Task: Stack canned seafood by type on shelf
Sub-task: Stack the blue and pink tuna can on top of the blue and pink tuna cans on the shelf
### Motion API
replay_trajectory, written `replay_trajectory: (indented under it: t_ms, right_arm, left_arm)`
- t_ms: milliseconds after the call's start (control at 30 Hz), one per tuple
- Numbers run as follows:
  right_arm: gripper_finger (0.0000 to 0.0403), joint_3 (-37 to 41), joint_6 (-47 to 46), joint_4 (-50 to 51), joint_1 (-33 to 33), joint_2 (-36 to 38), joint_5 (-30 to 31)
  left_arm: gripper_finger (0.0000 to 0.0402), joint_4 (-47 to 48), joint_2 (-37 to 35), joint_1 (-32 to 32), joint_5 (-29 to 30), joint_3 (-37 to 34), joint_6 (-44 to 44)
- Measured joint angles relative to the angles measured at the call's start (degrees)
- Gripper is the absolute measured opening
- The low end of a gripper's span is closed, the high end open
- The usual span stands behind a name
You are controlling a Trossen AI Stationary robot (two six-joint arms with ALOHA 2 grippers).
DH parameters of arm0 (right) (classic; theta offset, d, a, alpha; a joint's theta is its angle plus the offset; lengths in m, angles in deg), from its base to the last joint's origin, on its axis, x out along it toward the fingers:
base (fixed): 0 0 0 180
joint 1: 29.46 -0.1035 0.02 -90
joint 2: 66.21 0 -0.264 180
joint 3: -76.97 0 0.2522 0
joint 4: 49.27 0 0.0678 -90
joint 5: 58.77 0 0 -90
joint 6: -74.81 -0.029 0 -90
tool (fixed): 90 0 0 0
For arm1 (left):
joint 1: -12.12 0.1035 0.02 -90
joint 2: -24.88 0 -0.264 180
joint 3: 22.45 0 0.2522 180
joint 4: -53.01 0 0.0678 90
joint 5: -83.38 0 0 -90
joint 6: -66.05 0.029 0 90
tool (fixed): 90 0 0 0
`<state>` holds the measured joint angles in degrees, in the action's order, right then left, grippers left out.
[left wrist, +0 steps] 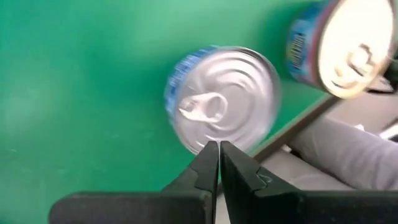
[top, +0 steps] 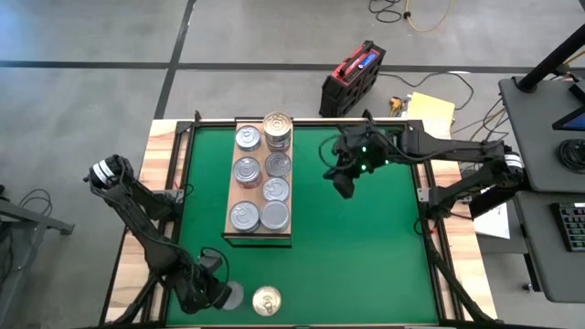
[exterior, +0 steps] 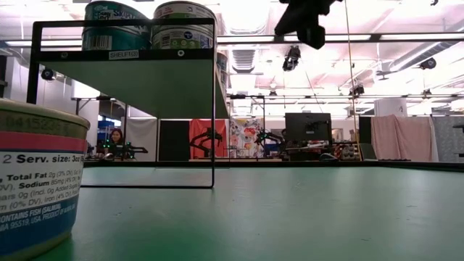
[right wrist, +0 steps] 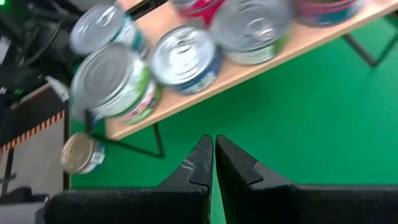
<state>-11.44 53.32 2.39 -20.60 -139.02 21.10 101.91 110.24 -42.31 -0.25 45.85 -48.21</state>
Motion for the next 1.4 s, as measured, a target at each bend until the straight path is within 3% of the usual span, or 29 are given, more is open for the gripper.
replay_trajectory:
  t_ms: [200, 400, 633, 800, 1100, 1400]
  right_arm:
    - [0.0009, 0.0, -4.4, 0.6, -7.9, 0.1, 3.4]
    - [0.0009, 0.0, -18.3, 0.4, -18.6, 0.4, 11.5]
    - [0.0009, 0.0, -42.3, -2.6, -30.8, -0.7, 23.0]
    - [0.0009, -0.1, -51.8, -10.3, -36.9, -3.7, 29.2]
    - [0.0009, -0.1, -56.1, -25.2, -40.0, -15.6, 31.3]
    - [0.0009, -0.1, -53.4, -38.9, -40.0, -25.9, 31.2]
  left_arm:
    - [0.0, 4.5, -0.1, 0.2, 0.1, 7.2, 7.1]
    - [0.0, 8.8, -0.2, 1.2, 2.1, 13.1, 25.3]
    - [0.0, 9.7, -0.6, 1.3, 2.3, 10.3, 41.4]
    - [0.0, 8.8, -2.6, 0.4, 3.4, 8.7, 50.5]
    - [0.0, 7.3, -4.1, -0.2, 11.1, 4.6, 61.4]
    - [0.0, 0.5, -4.3, -0.2, 13.2, -1.3, 61.6]
